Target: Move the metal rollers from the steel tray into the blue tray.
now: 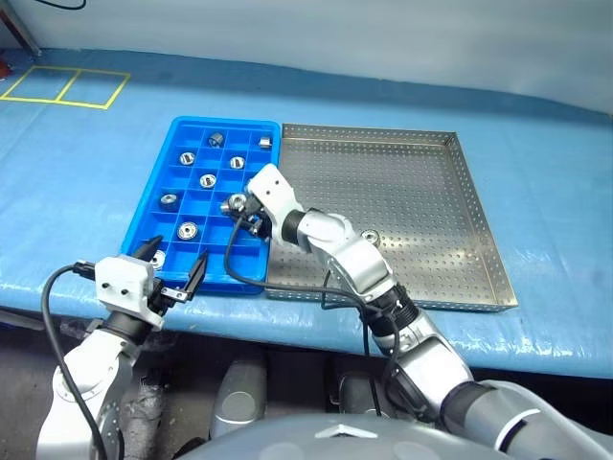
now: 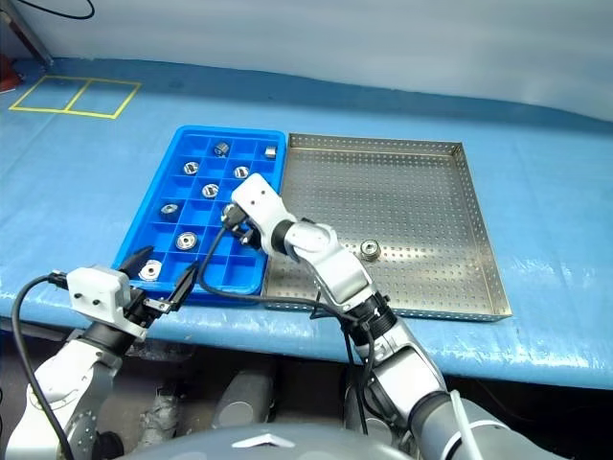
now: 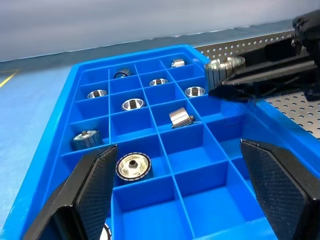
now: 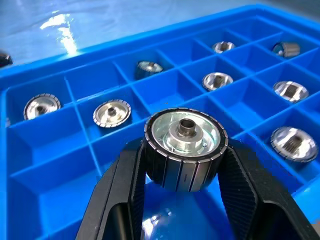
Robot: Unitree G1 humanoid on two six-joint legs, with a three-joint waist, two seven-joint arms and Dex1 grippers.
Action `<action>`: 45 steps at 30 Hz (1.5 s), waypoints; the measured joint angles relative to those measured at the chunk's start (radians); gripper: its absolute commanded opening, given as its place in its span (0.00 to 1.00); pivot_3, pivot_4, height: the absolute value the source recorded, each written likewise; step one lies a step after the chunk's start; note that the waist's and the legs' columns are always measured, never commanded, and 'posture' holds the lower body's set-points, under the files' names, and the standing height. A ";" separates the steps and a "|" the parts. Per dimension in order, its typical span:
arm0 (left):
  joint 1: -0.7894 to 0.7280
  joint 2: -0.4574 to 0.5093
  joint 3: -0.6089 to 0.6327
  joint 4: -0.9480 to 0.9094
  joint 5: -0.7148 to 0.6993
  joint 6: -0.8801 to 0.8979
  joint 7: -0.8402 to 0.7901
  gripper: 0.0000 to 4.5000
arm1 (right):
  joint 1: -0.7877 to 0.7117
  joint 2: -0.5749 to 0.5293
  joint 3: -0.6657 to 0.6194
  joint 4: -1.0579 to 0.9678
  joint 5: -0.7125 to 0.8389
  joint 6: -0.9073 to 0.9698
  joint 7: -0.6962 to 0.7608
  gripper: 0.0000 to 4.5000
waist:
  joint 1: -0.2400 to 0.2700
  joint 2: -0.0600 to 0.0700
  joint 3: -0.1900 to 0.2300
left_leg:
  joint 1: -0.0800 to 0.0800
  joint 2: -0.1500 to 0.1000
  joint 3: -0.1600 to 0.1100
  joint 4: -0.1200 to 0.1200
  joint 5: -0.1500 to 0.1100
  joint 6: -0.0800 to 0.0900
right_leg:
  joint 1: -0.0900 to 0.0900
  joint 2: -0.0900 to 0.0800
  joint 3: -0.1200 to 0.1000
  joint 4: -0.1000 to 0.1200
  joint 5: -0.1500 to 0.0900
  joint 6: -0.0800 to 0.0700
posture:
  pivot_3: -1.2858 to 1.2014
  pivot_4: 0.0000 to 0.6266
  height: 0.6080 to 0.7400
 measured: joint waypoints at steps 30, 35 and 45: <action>-0.320 0.038 -0.214 0.171 -0.024 0.023 -0.152 0.95 | 0.361 -0.207 -0.325 -0.536 -0.006 0.265 -0.181 0.89 | -0.080 0.000 0.000 | -0.001 0.000 0.000 0.000 0.000 0.000 | 0.000 0.000 0.001 0.000 0.000 0.000 | 0.54 0.24 1.00; -0.373 0.042 -0.250 0.211 -0.027 0.023 -0.190 0.95 | 0.443 -0.173 -0.335 -0.608 0.020 0.314 -0.210 0.89 | -0.134 0.000 0.000 | 0.001 0.000 0.001 0.001 0.000 0.000 | 0.000 0.001 0.001 0.002 0.000 0.001 | 0.52 0.24 1.00; -0.414 0.045 -0.260 0.245 -0.028 0.023 -0.225 0.95 | 0.477 -0.133 -0.342 -0.563 0.037 0.295 -0.241 0.89 | -0.154 0.000 0.000 | 0.001 0.000 0.001 0.002 0.000 0.000 | 0.001 0.000 0.002 0.001 0.001 0.002 | 0.51 0.24 1.00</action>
